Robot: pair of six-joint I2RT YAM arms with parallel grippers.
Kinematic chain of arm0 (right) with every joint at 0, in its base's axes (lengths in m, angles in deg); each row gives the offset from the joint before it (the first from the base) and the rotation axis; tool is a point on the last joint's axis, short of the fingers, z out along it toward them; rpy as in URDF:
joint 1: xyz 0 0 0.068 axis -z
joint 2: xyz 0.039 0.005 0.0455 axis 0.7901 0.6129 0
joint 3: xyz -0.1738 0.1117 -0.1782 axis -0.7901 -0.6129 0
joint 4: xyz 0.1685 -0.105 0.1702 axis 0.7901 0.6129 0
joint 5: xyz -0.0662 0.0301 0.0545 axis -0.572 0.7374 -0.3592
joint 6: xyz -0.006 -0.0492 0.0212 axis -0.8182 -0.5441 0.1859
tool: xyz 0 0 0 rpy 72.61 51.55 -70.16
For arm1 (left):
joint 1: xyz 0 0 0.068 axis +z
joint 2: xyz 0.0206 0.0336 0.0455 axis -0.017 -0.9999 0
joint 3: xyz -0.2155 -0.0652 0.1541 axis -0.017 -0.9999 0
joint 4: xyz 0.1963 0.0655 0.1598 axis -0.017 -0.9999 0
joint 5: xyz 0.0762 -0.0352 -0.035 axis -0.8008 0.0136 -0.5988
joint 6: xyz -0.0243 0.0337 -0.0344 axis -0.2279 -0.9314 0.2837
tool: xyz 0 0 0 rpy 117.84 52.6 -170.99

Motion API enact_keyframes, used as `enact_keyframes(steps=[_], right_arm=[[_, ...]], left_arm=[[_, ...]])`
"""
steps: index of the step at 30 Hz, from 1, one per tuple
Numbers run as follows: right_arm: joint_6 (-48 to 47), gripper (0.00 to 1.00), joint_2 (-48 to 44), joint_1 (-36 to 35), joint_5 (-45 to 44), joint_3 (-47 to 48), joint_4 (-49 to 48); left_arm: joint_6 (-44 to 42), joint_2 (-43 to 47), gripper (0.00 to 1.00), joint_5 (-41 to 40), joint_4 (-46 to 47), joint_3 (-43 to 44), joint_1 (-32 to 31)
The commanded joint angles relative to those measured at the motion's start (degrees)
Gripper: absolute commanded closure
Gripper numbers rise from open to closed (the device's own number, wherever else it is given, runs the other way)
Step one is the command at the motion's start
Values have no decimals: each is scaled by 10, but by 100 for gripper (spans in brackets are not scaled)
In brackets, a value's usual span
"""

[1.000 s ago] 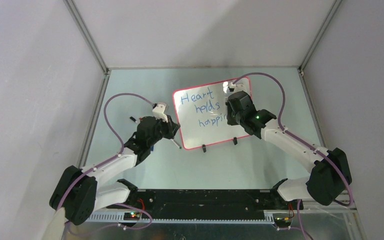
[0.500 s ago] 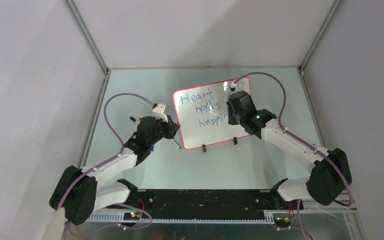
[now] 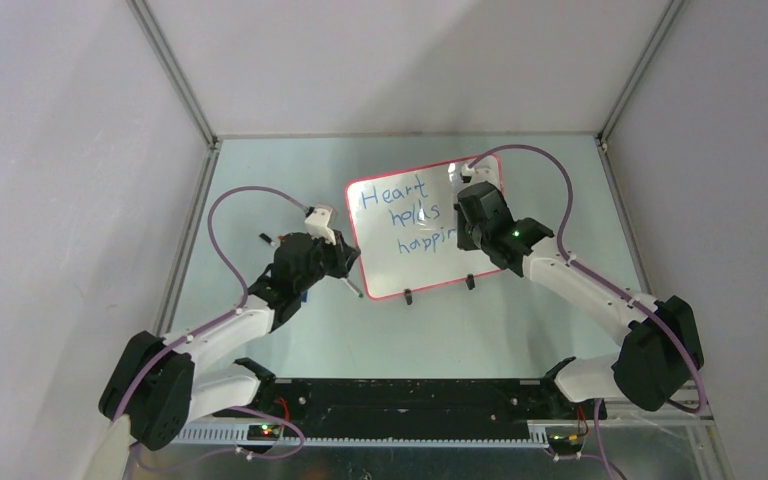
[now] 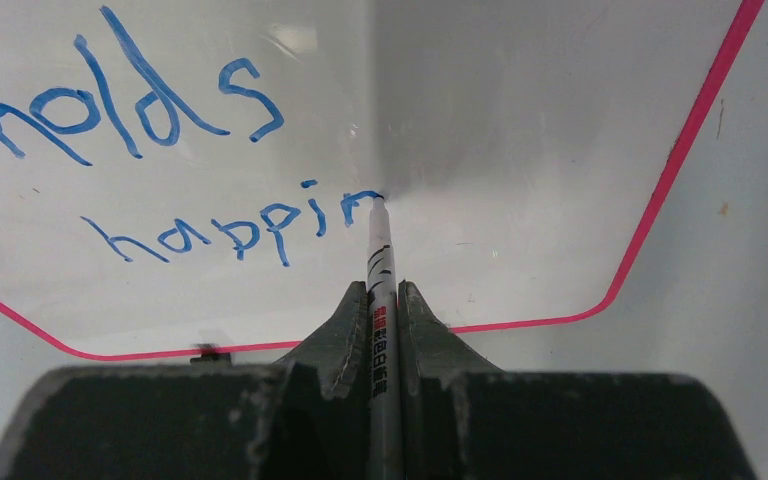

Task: Write a sentence on the whiteboard

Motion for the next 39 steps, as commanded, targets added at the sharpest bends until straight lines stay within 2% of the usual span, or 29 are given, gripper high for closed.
enact_keyframes(steps=[1, 21, 39], right_arm=[[8, 100, -5, 3, 1, -6, 8], [9, 100, -20, -1, 2, -25, 9], [0, 100, -82, 17, 2, -13, -2]], left_arm=[[-14, 15, 80, -7, 8, 5, -3], [-14, 15, 79, -7, 9, 5, -3], [-14, 15, 79, -6, 9, 5, -3]])
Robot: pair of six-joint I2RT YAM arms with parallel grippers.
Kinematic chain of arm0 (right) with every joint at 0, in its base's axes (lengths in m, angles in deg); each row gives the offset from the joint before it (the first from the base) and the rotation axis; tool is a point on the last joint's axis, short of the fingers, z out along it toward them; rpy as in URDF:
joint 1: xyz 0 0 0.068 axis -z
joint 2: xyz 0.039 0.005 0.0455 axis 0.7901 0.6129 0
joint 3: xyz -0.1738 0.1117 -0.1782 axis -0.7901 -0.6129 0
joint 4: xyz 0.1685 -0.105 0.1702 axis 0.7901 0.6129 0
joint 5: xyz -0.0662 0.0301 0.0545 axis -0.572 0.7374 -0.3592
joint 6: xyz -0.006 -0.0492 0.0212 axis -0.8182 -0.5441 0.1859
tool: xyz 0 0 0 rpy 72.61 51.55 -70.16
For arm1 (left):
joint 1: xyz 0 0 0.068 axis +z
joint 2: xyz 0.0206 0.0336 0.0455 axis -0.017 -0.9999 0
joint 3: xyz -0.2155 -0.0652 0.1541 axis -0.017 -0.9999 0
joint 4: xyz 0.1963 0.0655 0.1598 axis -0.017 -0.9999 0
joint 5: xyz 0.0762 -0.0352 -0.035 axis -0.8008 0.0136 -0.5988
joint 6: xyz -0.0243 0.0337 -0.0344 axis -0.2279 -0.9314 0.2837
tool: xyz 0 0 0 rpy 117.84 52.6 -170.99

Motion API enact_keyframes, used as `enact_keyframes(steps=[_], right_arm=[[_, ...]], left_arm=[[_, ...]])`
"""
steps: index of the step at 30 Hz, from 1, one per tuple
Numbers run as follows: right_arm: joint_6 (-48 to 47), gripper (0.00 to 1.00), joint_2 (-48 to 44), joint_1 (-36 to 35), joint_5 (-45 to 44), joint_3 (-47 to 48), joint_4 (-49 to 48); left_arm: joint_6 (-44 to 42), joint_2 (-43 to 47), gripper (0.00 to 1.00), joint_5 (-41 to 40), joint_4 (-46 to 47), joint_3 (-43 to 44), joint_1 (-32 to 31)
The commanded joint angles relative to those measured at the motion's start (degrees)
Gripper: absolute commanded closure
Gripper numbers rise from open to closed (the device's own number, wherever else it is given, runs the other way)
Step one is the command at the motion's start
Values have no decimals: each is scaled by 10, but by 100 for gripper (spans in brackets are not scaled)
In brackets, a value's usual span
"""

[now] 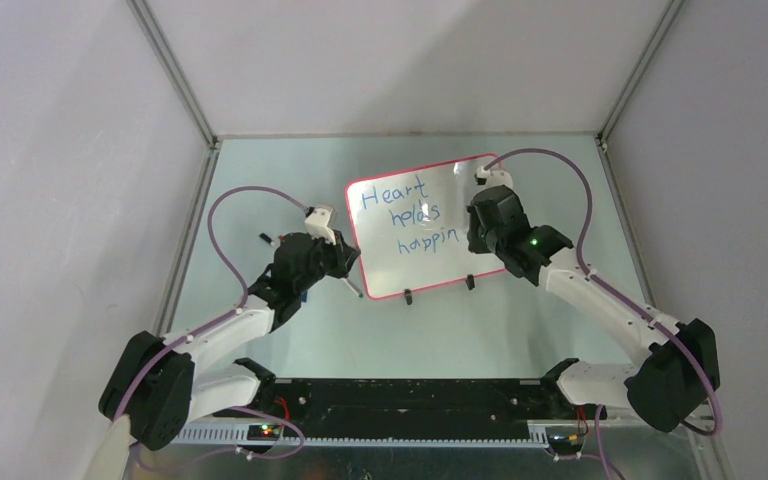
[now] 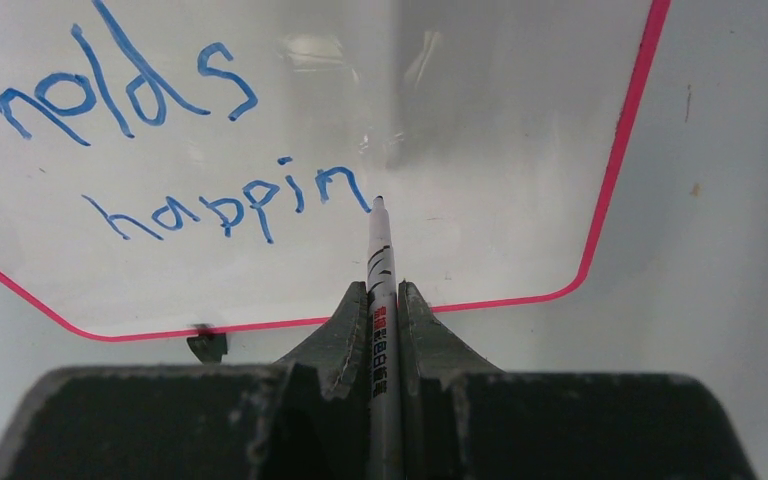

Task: Write a sentence on the whiteboard

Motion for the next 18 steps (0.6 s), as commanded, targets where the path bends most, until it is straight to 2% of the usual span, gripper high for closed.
enact_keyframes(steps=[1, 18], right_arm=[[3, 100, -21, 5, -11, 13, -18], [10, 100, -21, 21, -9, -22, -54]], left_arm=[[-14, 15, 79, -6, 9, 5, -3], [-14, 17, 79, -7, 8, 5, -3]])
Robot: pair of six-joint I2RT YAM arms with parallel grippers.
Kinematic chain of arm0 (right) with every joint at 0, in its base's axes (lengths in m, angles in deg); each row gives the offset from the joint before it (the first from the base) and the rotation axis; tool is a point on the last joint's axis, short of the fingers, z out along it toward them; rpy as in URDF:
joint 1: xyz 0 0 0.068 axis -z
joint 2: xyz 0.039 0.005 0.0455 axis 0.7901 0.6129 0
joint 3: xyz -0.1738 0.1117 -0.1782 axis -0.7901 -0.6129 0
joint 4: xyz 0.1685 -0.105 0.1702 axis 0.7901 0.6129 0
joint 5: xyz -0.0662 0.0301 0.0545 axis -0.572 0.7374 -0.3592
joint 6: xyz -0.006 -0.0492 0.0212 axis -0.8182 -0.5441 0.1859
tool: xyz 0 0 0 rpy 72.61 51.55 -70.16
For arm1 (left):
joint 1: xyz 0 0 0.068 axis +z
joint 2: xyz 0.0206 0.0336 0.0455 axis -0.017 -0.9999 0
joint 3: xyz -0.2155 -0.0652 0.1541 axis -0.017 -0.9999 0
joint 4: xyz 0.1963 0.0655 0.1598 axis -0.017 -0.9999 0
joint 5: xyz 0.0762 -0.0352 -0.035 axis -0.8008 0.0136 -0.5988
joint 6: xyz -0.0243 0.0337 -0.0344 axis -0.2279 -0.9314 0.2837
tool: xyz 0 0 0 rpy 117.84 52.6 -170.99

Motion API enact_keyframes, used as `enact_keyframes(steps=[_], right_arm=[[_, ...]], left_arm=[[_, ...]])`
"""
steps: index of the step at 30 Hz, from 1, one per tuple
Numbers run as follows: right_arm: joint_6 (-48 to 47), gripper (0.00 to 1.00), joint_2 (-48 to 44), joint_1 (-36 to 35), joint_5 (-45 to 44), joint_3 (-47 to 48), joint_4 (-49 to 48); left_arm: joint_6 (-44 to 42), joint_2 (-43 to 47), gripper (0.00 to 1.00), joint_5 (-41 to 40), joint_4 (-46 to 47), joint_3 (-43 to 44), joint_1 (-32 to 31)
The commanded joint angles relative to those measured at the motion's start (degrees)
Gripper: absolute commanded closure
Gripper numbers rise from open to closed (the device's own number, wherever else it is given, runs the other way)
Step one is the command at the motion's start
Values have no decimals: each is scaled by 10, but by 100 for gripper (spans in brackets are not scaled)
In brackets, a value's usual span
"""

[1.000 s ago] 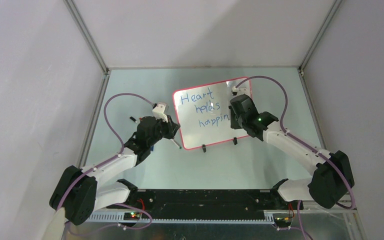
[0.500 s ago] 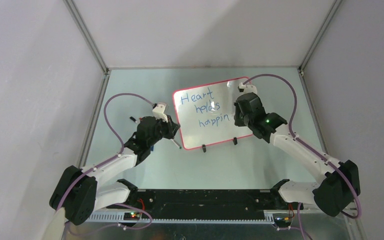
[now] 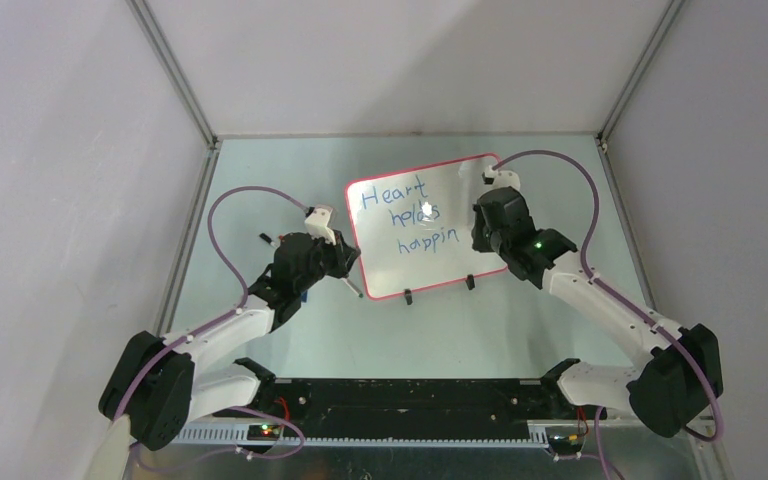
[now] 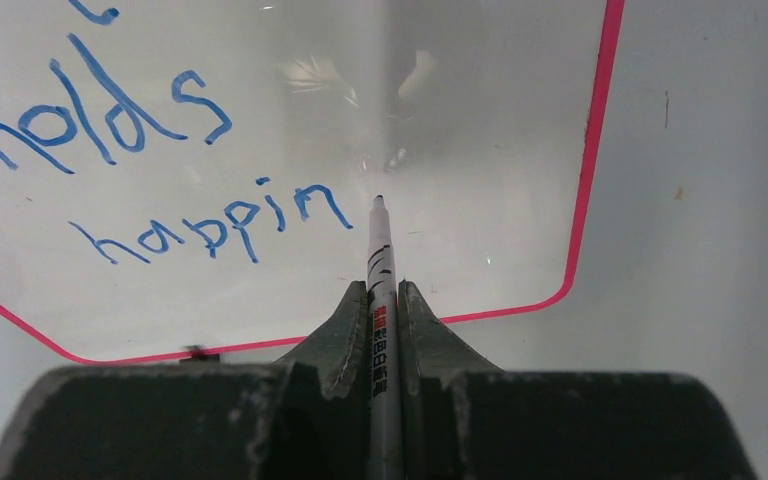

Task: Write a sentence on the whiteboard

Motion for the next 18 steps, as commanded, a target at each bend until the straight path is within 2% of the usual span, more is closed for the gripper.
enact_keyframes(steps=[1, 18], right_arm=[[4, 100, -1, 6, 4, -2, -25], [-2, 100, 19, 10, 49, -2, -37]], left_arm=[[-14, 17, 79, -7, 8, 5, -3], [-13, 15, 80, -5, 9, 5, -3]])
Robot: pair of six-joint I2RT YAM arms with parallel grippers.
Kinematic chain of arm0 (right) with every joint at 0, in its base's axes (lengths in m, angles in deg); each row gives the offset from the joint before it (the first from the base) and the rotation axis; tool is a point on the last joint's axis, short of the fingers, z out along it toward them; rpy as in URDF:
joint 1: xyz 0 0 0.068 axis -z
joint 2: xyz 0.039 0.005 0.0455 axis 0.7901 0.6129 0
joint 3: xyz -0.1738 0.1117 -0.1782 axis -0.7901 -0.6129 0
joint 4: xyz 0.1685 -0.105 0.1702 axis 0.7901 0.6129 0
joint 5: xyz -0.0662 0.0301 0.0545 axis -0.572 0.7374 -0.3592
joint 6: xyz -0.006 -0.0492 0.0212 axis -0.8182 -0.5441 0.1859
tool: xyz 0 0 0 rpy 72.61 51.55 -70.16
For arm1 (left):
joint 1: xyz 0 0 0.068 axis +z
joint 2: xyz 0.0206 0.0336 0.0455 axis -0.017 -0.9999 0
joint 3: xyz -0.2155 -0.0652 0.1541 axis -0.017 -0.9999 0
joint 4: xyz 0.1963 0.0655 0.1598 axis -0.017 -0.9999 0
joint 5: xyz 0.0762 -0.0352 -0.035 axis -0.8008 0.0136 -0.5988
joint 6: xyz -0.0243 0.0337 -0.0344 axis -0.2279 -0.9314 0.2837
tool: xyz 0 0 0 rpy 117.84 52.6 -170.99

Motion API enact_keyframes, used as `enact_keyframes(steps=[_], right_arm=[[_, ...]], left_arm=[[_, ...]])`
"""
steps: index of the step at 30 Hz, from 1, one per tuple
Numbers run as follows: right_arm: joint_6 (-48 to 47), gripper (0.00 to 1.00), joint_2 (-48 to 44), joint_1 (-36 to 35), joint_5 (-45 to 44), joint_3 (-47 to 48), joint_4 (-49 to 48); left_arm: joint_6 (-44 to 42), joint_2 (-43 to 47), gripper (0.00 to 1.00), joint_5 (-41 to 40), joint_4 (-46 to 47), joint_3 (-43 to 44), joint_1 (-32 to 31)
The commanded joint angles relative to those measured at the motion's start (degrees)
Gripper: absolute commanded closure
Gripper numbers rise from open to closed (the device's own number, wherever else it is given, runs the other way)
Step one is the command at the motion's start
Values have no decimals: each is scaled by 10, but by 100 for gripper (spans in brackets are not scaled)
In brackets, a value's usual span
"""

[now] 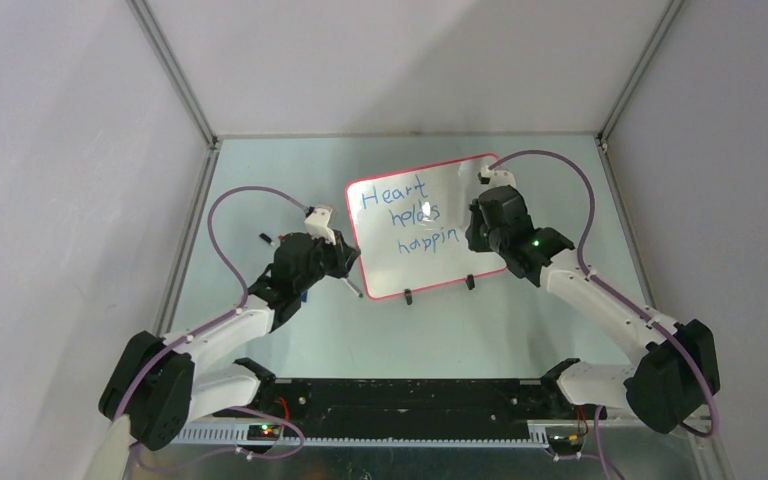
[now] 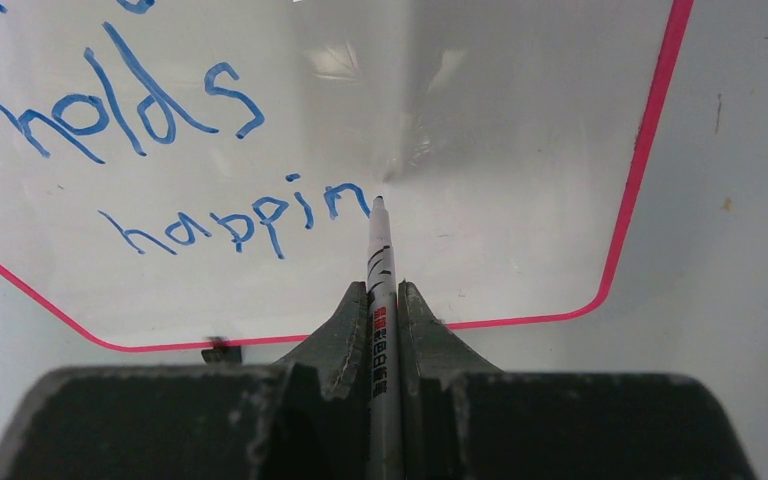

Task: Write a sentence on the whiteboard

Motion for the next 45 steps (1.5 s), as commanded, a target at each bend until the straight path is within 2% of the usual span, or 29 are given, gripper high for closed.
enact_keyframes(steps=[1, 45], right_arm=[[-2, 100, 9, 3, 8, 2, -22], [5, 100, 23, 7, -44, 3, -26]], left_arm=[[-13, 15, 79, -6, 9, 5, -3], [-13, 18, 80, -5, 8, 5, -3]])
